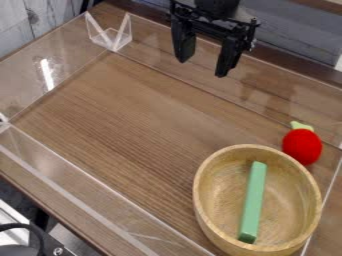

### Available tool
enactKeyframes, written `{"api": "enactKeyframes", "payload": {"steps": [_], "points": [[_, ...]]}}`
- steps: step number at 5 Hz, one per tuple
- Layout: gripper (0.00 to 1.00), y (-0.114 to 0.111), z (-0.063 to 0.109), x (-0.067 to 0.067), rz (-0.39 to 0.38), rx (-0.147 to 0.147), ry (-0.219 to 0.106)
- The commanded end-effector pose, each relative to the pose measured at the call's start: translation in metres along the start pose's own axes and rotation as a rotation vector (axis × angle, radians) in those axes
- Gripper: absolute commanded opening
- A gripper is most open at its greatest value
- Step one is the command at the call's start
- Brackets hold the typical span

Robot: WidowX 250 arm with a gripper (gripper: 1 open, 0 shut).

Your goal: Remove the green block from inside the wooden bowl and put it on the table

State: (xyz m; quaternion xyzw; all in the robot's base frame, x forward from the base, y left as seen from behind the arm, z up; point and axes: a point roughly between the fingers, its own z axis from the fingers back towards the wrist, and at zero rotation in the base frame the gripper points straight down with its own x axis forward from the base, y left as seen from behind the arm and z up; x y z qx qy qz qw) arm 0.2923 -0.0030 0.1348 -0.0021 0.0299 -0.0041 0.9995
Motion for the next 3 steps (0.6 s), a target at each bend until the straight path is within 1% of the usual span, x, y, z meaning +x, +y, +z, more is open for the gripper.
{"api": "enactKeyframes", "payload": {"steps": [1,2,3], "points": [[1.0,-0.002,-0.007,-0.003,-0.002,-0.005,0.023],[1.0,-0.005,-0.013,-0.009,-0.009,-0.014,0.047],[1.0,-0.025,-0.008,-0.026,-0.07,-0.053,0.043]]}}
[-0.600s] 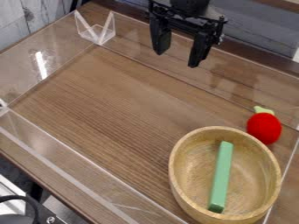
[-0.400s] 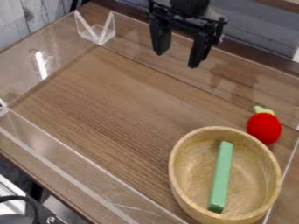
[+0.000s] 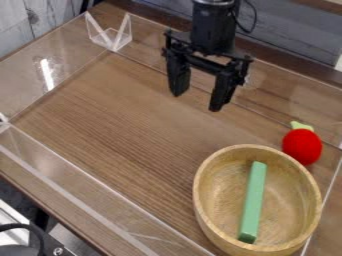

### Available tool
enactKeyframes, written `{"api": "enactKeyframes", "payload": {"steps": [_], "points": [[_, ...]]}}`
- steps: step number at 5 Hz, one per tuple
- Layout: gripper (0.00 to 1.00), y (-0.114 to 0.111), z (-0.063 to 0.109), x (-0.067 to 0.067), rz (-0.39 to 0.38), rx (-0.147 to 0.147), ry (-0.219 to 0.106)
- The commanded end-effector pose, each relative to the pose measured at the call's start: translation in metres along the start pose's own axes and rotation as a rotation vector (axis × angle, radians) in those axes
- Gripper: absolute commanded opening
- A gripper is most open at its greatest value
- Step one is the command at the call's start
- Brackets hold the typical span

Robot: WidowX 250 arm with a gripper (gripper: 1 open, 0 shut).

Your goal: Remove the green block from inside the wooden bowl and put it on the table

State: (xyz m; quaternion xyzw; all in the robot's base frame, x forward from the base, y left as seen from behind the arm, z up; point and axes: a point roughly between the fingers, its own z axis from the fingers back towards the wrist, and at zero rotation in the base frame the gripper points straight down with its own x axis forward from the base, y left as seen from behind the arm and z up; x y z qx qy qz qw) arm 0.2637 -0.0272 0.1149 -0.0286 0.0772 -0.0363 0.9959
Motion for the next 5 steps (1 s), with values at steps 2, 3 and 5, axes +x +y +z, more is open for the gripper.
{"api": "enactKeyframes", "payload": {"steps": [2,3,5], "points": [[1.0,-0.024,0.016,-0.016,-0.039,-0.027,-0.067],[1.0,-0.03,0.014,-0.021,-0.043,-0.033,-0.068],[1.0,-0.049,0.009,-0.032,-0.075,-0.046,-0.093]]}}
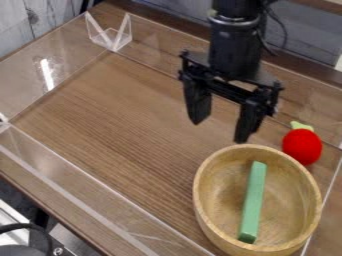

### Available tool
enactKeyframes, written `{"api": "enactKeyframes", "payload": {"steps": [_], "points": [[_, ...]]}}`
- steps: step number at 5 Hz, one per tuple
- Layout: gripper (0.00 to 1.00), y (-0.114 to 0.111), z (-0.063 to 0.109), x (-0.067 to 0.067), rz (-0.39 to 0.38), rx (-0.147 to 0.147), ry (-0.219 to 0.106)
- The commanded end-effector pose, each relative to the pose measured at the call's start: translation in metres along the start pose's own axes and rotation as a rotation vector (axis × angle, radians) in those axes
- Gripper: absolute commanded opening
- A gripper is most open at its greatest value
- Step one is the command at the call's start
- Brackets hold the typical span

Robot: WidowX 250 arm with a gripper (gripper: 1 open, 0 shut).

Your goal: Remove the green block from inside the wooden bowl and put it on the table

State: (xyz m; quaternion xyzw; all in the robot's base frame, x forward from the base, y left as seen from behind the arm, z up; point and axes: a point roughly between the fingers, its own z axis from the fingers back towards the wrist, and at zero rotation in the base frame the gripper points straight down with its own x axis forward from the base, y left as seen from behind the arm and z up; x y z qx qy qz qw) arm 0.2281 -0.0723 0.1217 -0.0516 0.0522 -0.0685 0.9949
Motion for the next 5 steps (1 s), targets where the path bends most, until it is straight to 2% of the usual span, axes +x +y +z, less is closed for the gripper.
{"api": "enactKeyframes", "payload": {"steps": [1,3,5], "points": [[1.0,-0.016,0.006,-0.003,-0.012,-0.009,-0.055],[1.0,-0.038,-0.014,-0.006,-0.017,0.002,-0.072],[1.0,-0.043,-0.025,-0.001,-0.008,-0.007,-0.081]]}}
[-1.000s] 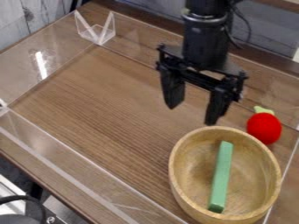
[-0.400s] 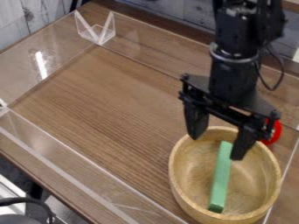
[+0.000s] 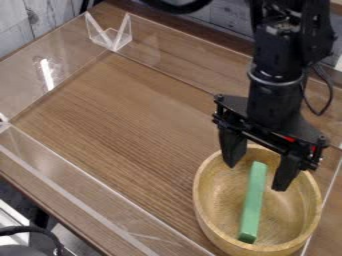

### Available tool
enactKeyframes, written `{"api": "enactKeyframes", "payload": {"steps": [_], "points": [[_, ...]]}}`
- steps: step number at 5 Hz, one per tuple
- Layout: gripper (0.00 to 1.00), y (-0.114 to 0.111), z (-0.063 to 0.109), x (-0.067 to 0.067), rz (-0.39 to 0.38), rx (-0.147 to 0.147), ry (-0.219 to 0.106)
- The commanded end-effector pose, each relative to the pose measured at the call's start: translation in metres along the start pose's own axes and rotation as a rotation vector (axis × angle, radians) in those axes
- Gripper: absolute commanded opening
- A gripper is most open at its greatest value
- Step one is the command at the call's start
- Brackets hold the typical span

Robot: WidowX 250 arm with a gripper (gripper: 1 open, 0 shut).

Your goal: Remove the green block from inside the wooden bowl and put it on the table

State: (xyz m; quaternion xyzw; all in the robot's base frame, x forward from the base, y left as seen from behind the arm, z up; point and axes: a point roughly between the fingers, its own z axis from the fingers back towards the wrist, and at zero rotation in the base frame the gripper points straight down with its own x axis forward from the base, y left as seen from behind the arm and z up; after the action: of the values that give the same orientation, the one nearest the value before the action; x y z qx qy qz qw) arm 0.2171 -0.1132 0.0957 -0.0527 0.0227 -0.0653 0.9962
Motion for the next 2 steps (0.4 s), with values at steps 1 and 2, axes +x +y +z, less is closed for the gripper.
{"api": "enactKeyframes", "payload": {"steps": [1,2], "points": [[1.0,-0.0041,0.001,0.0004,-0.009,-0.009,-0.013],[1.0,-0.0035,-0.003,0.0011,-0.004,-0.002,-0.016]]}}
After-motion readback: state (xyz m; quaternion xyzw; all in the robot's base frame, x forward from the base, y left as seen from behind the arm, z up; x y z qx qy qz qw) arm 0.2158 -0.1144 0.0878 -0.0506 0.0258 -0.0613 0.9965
